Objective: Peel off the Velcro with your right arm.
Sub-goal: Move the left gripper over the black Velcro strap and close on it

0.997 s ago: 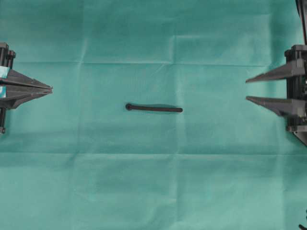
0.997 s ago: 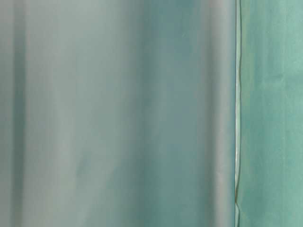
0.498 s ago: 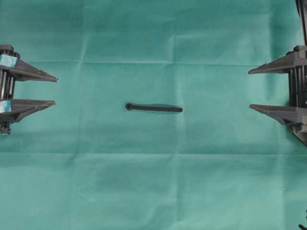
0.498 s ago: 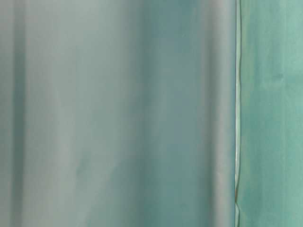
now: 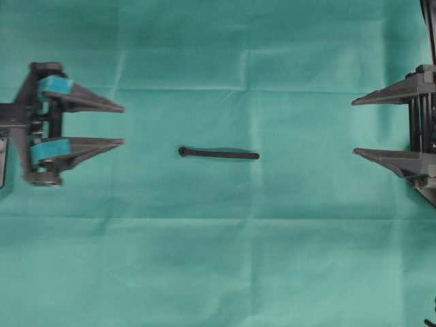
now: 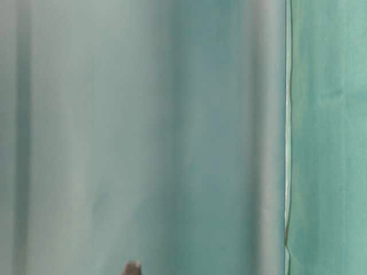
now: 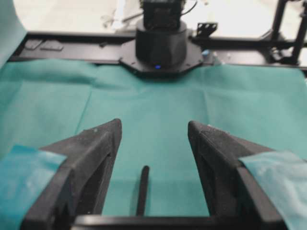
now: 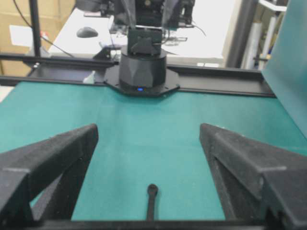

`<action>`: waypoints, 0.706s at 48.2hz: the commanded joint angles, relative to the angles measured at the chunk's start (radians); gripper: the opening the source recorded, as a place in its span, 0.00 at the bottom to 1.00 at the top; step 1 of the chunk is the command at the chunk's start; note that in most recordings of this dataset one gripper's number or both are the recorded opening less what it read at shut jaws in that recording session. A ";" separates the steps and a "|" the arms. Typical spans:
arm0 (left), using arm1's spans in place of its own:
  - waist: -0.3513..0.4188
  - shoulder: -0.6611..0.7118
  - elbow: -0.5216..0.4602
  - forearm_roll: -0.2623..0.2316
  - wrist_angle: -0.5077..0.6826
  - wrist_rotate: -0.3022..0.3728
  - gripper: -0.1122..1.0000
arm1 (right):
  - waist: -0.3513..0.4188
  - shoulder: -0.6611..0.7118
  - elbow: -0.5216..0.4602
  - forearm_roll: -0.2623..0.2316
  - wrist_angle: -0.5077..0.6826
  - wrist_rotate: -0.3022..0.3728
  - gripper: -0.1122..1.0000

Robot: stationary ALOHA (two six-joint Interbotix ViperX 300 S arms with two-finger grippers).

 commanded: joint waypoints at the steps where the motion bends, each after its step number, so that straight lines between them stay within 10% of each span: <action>1: 0.005 0.057 -0.060 -0.003 -0.021 0.002 0.65 | -0.002 0.005 -0.012 0.000 -0.009 0.002 0.84; 34: 0.017 0.350 -0.284 -0.003 0.040 -0.003 0.65 | -0.002 -0.028 0.003 0.000 -0.008 0.005 0.84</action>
